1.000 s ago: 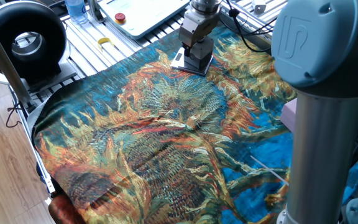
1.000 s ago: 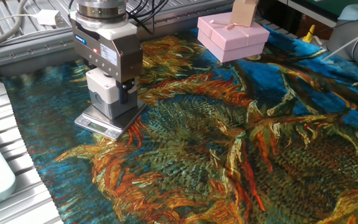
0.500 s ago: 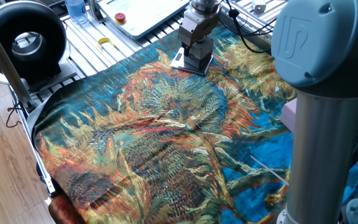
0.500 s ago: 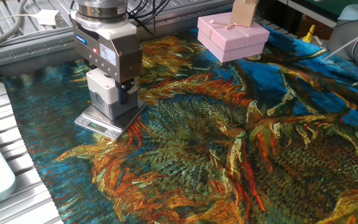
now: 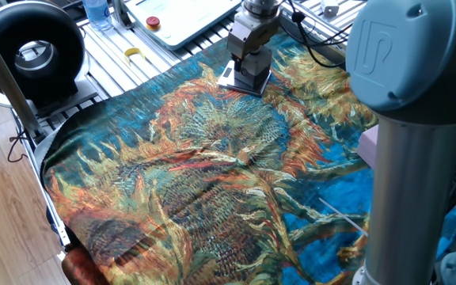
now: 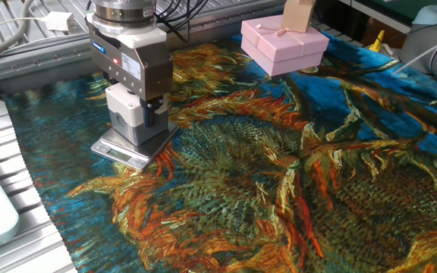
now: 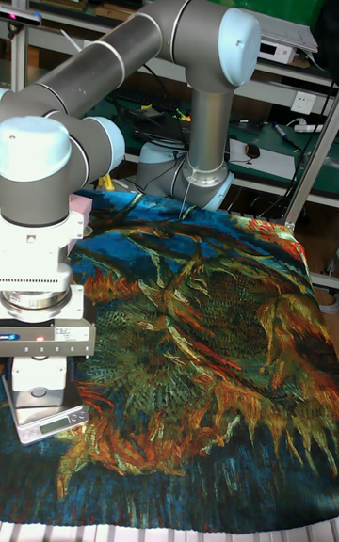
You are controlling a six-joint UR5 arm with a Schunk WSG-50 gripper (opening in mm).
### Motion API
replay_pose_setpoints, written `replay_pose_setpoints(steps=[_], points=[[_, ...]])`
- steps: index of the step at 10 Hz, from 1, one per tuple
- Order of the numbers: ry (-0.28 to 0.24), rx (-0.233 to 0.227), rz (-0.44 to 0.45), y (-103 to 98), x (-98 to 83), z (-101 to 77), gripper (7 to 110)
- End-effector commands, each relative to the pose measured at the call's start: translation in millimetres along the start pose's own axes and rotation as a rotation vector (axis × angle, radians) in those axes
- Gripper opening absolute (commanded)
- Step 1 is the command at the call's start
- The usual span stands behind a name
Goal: Remove the object from the scale
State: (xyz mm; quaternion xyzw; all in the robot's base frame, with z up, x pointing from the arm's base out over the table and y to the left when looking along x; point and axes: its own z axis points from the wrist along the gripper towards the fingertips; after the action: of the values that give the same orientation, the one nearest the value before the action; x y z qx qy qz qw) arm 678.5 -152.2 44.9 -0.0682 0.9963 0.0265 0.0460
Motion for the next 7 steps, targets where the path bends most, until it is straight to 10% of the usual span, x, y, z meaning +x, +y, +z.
replay_pose_setpoints(steps=[1,4,5,6,7], points=[[-0.006,-0.005,0.017,-0.1,-1.2,-1.2,7],[0.015,-0.011,0.004,2.9,1.1,-1.9,7],[0.012,-0.020,0.009,5.0,0.6,-1.9,44],[0.009,0.004,0.025,-0.9,0.2,-1.6,44],[0.003,-0.003,0.031,0.7,-0.9,-1.5,7]])
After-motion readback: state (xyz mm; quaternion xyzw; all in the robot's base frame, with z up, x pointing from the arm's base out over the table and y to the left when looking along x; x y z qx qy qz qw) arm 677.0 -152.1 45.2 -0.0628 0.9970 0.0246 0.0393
